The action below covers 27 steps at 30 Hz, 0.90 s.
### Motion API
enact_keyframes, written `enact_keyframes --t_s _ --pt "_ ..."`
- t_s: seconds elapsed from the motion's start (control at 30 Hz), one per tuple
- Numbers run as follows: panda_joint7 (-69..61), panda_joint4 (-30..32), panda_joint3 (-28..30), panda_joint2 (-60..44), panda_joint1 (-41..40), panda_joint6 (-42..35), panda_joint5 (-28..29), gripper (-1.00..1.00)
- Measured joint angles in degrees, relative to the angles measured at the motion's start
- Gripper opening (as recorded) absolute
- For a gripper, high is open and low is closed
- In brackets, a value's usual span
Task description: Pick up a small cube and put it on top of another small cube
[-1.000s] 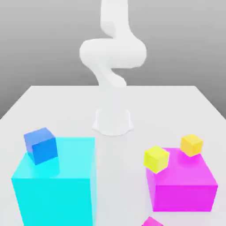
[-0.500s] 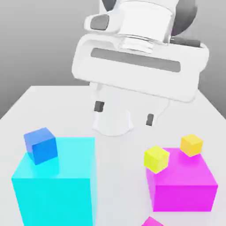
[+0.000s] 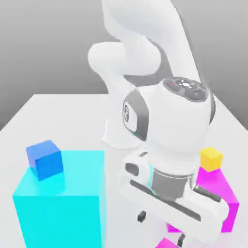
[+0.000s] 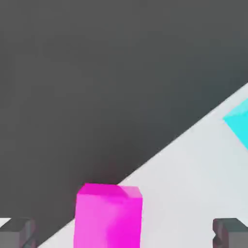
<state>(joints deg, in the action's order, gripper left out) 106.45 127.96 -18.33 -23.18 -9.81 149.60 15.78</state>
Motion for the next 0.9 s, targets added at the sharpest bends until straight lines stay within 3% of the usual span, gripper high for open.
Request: enact_keyframes --t_s 0.1,0.13,0.37,0.5,0.73,0.9 --pt "2.3 -1.3 2.6 -6.2 2.2 4.6 2.0 0.0" --pt "2.9 -1.7 3.5 -8.0 3.0 5.9 2.8 -1.0" --pt "3.0 -1.8 3.6 -8.2 3.1 6.2 2.8 -1.0" --pt "0.2 0.1 0.2 -0.9 0.7 0.7 -0.9 -1.0" --pt "-4.4 6.2 -5.2 10.3 2.9 -6.5 -2.7 -1.0" --pt "-10.0 11.2 -9.2 19.0 5.5 -10.1 -7.4 -1.0"
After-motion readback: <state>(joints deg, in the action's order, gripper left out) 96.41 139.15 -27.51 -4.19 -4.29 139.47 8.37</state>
